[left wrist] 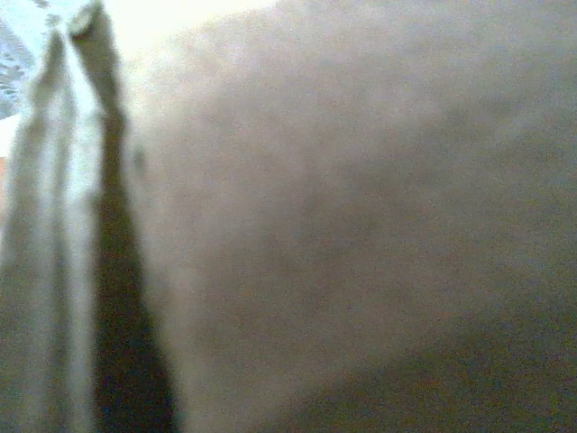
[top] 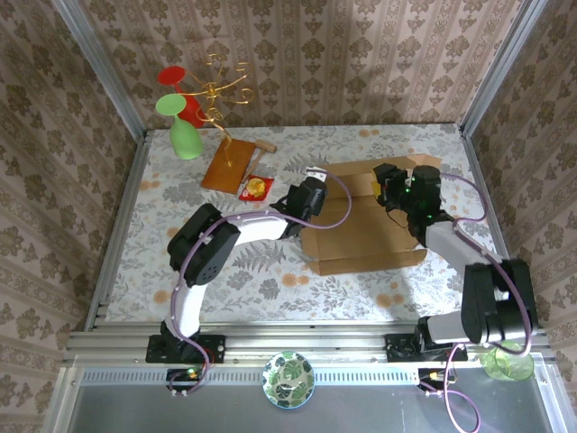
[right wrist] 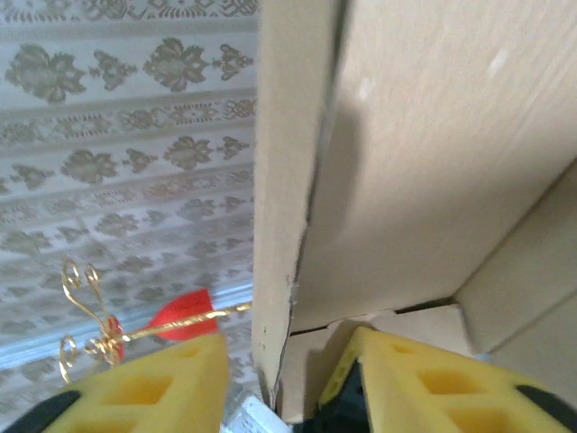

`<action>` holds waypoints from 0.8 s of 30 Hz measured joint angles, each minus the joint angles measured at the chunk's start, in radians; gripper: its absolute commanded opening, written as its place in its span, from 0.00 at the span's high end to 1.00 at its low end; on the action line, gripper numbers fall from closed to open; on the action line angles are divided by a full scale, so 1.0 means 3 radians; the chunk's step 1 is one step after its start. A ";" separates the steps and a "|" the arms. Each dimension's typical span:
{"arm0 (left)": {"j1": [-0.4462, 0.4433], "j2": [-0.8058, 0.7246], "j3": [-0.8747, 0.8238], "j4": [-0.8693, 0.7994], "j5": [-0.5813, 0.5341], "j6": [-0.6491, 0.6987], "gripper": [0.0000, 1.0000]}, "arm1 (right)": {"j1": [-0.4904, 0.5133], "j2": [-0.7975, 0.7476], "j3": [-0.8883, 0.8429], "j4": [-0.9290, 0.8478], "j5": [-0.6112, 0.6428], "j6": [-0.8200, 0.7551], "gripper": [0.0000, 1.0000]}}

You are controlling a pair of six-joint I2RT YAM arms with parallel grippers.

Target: Fold the paper box

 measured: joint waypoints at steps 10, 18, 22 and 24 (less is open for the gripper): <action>0.0212 -0.0668 -0.0785 0.0214 0.0013 0.0309 1.00 | -0.0417 -0.0511 0.0551 -0.0980 -0.0005 -0.0549 0.48; 0.0230 -0.0706 -0.0876 0.0256 0.0069 0.0332 1.00 | -0.0488 0.0275 0.0958 -0.1217 -0.0182 -0.0914 0.48; 0.0253 -0.0706 -0.0876 0.0257 0.0108 0.0331 1.00 | -0.0474 0.0571 0.0969 -0.1226 -0.0276 -0.0999 0.44; 0.0270 -0.0706 -0.0876 0.0257 0.0131 0.0331 1.00 | -0.0469 0.0651 0.0977 -0.1239 -0.0318 -0.1039 0.43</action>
